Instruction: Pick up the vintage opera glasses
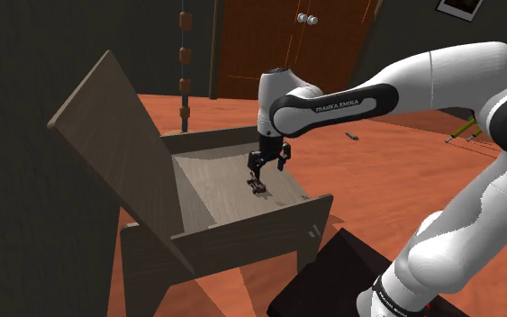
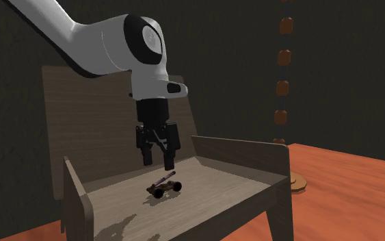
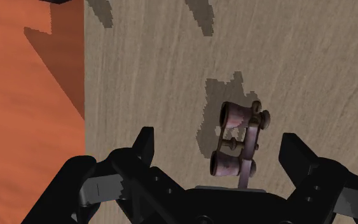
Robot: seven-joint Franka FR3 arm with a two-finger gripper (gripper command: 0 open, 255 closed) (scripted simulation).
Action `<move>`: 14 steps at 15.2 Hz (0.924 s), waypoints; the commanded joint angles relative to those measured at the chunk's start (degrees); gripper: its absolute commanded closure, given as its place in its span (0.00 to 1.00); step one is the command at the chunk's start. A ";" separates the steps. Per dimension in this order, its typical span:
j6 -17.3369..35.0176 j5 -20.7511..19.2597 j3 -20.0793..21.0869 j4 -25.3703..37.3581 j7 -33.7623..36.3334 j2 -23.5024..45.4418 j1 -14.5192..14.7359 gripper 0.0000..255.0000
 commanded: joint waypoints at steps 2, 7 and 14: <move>1.87 -2.38 0.91 4.63 4.39 6.98 0.29 0.00; 5.47 -3.11 0.82 2.50 5.23 8.57 0.38 0.00; 7.22 -3.54 0.82 1.63 5.76 9.55 0.42 1.00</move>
